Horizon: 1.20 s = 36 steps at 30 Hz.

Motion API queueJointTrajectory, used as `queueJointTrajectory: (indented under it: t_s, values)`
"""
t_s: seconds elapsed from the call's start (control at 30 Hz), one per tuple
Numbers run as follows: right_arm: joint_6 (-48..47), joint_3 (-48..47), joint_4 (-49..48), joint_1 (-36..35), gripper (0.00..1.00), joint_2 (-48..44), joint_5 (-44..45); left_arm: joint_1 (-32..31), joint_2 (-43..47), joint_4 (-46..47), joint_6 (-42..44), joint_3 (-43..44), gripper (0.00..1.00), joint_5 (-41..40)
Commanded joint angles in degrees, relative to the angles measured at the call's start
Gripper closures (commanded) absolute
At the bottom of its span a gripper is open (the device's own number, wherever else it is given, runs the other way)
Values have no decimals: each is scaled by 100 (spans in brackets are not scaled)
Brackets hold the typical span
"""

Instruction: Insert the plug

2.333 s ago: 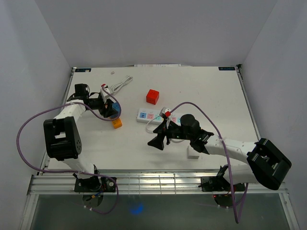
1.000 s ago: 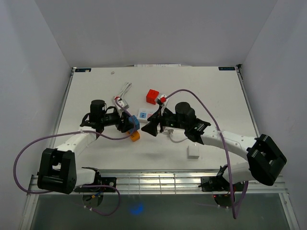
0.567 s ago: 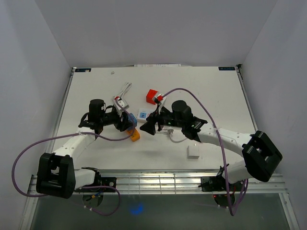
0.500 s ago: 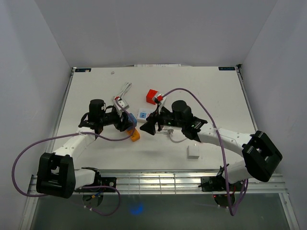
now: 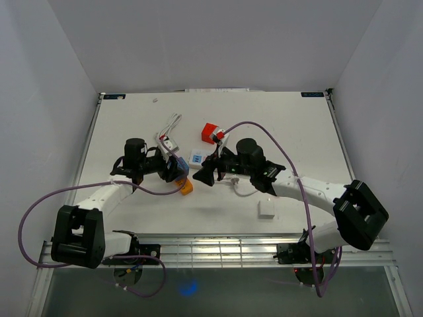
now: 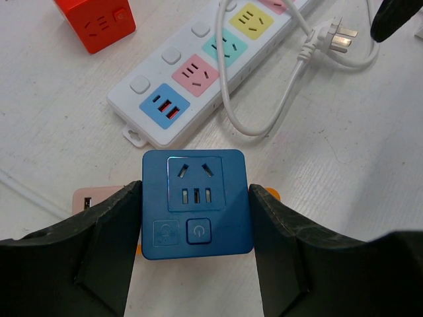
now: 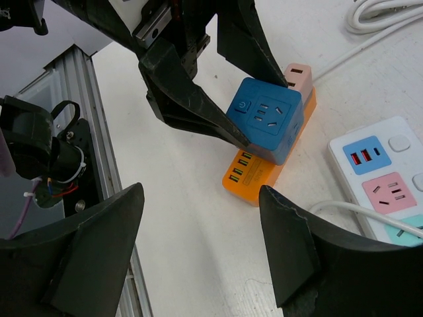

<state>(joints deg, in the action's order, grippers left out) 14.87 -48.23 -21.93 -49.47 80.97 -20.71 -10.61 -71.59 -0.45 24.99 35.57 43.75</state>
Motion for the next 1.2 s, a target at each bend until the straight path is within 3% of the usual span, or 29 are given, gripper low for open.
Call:
queueJointTrajectory:
  t_s: [0.0, 0.3, 0.4, 0.63, 1.0, 1.17]
  values:
    - [16, -275, -39, 34, 24, 129, -47, -2, 145, 317, -38, -165, 100, 47]
    - [217, -801, 136, 87, 25, 779, -381, -11, 5, 449, -118, -252, 100, -15]
    - [332, -1214, 330, 96, 33, 1140, -574, -11, 58, 467, -126, -296, 100, -7]
    - [639, -1918, 497, 122, 60, 1720, -706, -11, 23, 449, -179, -411, 100, -15]
    - [1070, -2490, 400, 157, 70, 2634, -1269, -20, -91, 423, -241, -543, 100, -147]
    - [1167, -2630, 550, 157, 79, 2942, -1365, -20, -118, 370, -214, -516, 100, -156]
